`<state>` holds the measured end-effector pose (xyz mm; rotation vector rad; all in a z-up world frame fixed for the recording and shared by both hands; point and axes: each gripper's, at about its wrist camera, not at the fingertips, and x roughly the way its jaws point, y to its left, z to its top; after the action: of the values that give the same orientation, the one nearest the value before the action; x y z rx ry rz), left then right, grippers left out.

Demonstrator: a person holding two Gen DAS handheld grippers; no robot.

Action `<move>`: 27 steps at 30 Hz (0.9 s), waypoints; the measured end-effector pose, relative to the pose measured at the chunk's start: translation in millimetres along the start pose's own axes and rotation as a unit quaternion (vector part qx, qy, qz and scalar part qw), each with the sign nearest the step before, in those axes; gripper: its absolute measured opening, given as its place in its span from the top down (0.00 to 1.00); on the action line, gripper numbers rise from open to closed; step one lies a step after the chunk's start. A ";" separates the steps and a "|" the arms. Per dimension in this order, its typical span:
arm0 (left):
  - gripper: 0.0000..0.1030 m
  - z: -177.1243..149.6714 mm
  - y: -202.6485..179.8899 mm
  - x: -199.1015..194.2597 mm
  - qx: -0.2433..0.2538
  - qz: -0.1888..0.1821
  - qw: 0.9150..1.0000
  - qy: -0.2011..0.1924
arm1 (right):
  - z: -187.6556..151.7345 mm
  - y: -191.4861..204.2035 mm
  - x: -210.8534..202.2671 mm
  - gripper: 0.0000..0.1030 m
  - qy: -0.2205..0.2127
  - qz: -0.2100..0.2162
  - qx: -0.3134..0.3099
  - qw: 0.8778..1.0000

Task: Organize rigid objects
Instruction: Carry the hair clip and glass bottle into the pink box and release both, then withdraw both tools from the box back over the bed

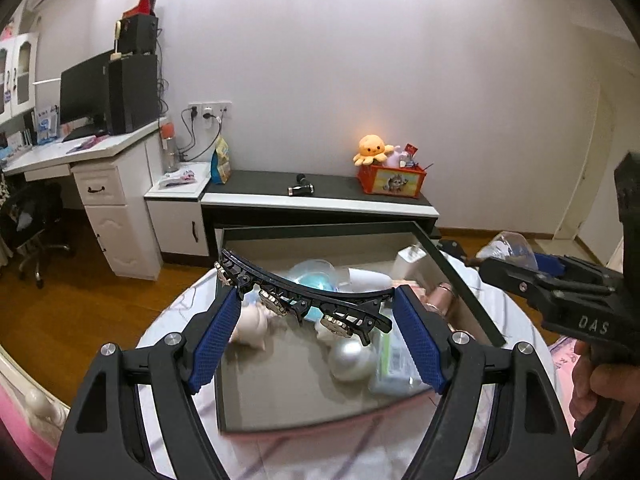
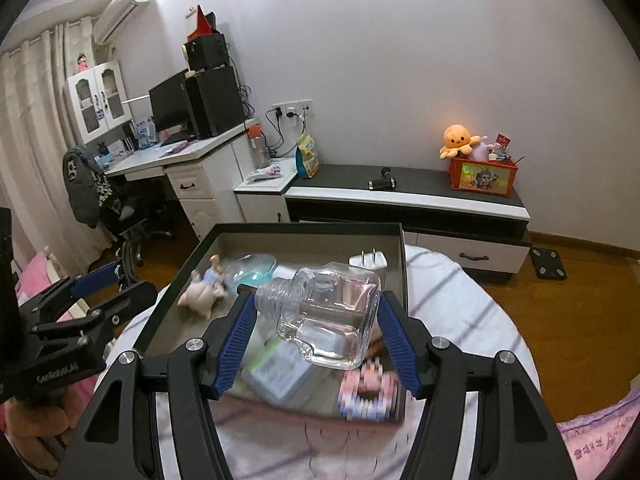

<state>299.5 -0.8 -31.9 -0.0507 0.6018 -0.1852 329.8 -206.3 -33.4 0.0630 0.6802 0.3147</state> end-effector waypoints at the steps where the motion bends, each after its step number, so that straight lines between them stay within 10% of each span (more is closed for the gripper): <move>1: 0.23 0.7 -0.3 4.7 0.002 0.002 1.000 0.003 | 1.7 -1.4 5.2 0.38 0.004 0.000 0.004 1.000; 14: 0.20 -18.5 1.7 56.9 -0.001 0.017 0.998 0.061 | -12.0 -23.1 62.5 0.37 0.056 0.006 0.054 0.997; 21: 0.00 -20.5 4.0 45.1 0.005 0.039 0.998 0.049 | -13.4 -24.2 54.0 0.00 0.043 0.009 0.066 0.997; 27: 0.00 -22.2 6.2 34.0 0.008 0.045 0.998 0.042 | -13.6 -24.4 39.7 0.00 0.027 0.000 0.075 0.997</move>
<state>315.3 -0.9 -69.8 -0.0011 0.6850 -0.1058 356.8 -217.9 -72.0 0.1986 0.7572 0.2661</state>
